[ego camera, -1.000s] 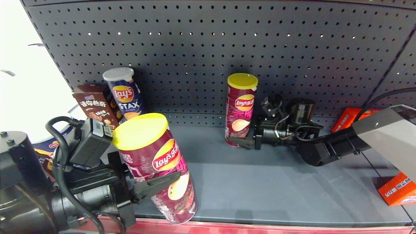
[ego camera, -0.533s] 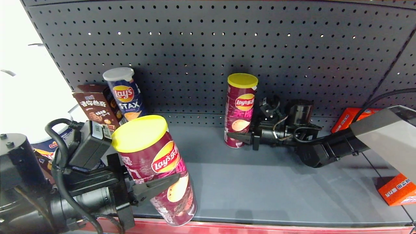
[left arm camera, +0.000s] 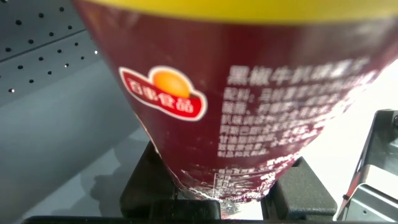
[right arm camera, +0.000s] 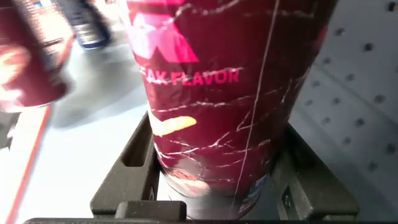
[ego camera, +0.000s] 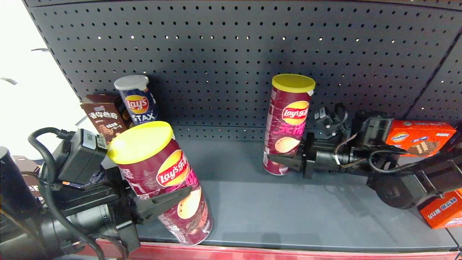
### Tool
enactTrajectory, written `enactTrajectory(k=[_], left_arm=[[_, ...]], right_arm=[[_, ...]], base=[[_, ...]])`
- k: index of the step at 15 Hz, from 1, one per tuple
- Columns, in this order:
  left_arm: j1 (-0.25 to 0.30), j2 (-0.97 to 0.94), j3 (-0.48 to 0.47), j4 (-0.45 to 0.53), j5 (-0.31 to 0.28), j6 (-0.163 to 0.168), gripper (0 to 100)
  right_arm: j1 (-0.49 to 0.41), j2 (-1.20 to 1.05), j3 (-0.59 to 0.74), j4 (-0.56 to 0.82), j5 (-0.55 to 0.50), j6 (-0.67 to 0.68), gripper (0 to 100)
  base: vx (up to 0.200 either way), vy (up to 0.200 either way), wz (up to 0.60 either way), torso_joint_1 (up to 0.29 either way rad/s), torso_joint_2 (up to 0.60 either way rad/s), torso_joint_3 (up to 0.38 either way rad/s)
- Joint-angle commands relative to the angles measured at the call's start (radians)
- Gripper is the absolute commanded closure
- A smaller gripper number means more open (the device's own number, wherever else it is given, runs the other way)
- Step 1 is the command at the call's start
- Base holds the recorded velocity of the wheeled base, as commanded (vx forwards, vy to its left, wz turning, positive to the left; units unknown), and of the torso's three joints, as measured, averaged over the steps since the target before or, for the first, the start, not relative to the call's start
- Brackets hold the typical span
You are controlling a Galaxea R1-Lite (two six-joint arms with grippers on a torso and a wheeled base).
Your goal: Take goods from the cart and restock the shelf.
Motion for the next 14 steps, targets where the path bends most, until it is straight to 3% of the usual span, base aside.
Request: enactTrajectory(k=[1,5,9,14], left_arm=[[0.002,-0.009,0.000,-0.001,0.001,-0.001,100],[0.002,-0.009,0.000,-0.001,0.001,-0.001,100],[0.002,-0.009,0.000,-0.001,-0.001,-0.001,100],[0.000,-0.011,0.011,-0.001,-0.001,0.001,100]], right_arm=[[0.046,-0.154,0.148,-0.048,-0.057,0.001,100],[0.184,-0.269,0.291,-0.058,-0.219,0.007,100],[0.218,-0.323,0.398,-0.065,-0.271,0.009,100],[0.249,-0.271,0.506,-0.182,-0.330,-0.002,100]], base=[[0.000,0.000,0.00,0.000,0.00,0.000],[0.000,0.000,0.00,0.000,0.00,0.000],[0.000,0.000,0.00,0.000,0.00,0.000],[0.000,0.000,0.00,0.000,0.00,0.000]])
